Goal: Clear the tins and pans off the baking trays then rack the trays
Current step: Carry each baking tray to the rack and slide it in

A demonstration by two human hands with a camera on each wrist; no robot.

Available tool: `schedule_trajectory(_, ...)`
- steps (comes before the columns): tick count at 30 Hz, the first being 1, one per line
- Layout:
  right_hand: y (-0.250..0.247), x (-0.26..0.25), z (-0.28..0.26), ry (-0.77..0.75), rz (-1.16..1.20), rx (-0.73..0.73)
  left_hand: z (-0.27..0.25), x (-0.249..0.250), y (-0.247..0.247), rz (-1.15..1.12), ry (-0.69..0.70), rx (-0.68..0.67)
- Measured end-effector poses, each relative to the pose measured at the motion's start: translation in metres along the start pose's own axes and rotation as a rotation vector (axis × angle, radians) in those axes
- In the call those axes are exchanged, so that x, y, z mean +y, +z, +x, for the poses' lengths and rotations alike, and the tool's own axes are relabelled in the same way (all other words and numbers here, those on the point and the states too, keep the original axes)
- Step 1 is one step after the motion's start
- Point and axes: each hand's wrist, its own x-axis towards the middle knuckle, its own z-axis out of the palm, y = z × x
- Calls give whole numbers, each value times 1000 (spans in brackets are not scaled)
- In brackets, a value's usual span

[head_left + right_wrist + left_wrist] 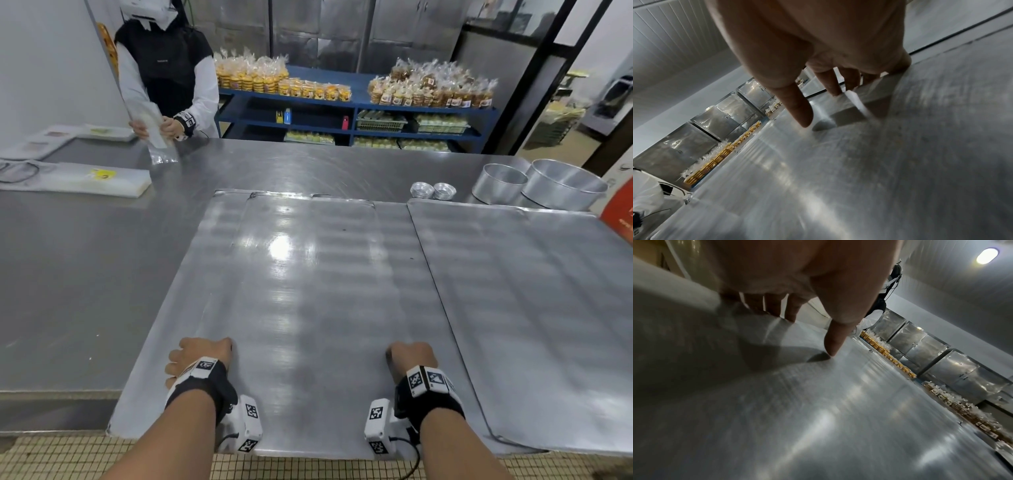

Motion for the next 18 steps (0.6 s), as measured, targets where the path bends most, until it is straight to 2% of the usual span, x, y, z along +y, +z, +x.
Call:
schedule_trajectory(8,8,-4,-6,-5,-63,33,16,4,-6,17,-7,1)
schedule_trajectory(11,6,-5,-6,-4,-29,23,25,3,-8,-20,-15,-43)
schedule_trajectory(14,6,-11,-2,-14,-23,-19,36,8,-11,-57,24,-107)
schedule_trajectory(18,13,-22,8,-39,-7,2,42,19,-13,-87,119,-124)
